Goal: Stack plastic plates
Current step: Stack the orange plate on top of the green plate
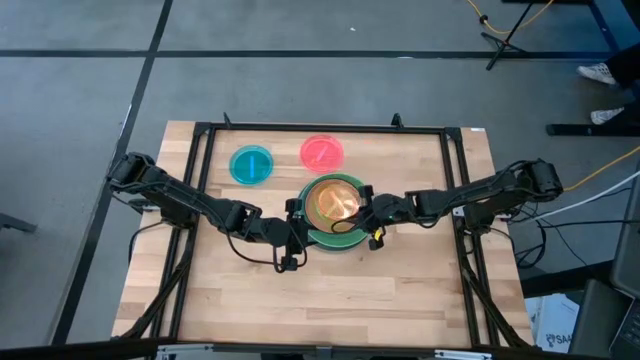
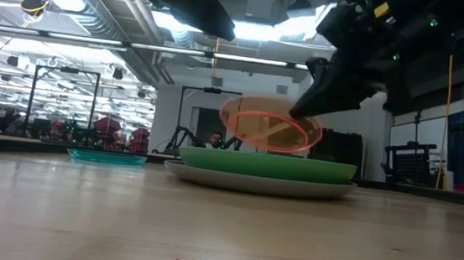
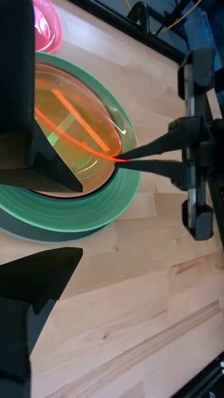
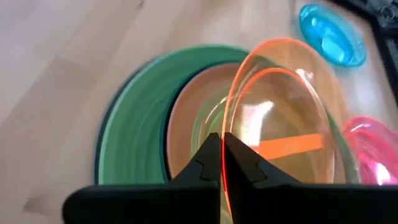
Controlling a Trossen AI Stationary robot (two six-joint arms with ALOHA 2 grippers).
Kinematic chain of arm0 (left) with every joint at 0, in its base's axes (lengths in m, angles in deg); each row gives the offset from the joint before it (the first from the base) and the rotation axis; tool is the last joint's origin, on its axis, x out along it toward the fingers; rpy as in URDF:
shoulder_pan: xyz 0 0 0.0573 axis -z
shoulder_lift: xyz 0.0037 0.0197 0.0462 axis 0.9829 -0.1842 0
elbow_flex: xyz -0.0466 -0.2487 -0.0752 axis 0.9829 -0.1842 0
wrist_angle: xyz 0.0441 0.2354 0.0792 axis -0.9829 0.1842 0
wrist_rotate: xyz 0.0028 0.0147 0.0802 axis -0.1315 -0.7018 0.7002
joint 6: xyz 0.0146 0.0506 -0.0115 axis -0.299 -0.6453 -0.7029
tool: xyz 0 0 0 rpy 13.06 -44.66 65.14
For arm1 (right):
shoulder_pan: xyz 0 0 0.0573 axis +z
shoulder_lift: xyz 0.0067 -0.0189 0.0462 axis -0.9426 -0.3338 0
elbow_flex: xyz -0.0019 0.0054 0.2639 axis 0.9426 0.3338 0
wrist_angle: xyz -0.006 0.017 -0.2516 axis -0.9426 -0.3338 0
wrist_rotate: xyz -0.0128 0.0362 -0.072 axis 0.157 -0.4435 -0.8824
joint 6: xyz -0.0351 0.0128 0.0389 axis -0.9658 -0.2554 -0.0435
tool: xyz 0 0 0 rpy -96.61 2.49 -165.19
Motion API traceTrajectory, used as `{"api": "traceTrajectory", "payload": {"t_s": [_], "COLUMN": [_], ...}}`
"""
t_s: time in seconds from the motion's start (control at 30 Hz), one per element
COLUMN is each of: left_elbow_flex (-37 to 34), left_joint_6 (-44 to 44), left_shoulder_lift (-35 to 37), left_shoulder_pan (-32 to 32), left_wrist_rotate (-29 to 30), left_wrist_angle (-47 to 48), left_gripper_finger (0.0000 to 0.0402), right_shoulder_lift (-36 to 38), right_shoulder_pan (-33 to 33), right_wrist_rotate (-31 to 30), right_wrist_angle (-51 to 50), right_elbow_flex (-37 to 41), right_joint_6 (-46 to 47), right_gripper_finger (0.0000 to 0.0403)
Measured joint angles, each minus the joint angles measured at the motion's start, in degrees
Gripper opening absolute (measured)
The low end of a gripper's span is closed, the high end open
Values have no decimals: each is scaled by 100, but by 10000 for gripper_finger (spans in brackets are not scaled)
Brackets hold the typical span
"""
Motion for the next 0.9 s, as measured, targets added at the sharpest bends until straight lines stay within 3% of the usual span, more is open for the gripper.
{"api": "traceTrajectory", "payload": {"t_s": [0.43,0.9], "left_elbow_flex": [0,0], "left_joint_6": [-2,11], "left_shoulder_lift": [0,0], "left_shoulder_pan": [0,11], "left_wrist_rotate": [0,-2], "left_wrist_angle": [5,10], "left_gripper_finger": [147,147], "right_shoulder_lift": [-549,-573], "right_shoulder_pan": [-15,-15], "right_wrist_rotate": [-55,-50], "right_wrist_angle": [107,209], "right_elbow_flex": [4,4], "right_joint_6": [0,487], "right_gripper_finger": [3,3]}}
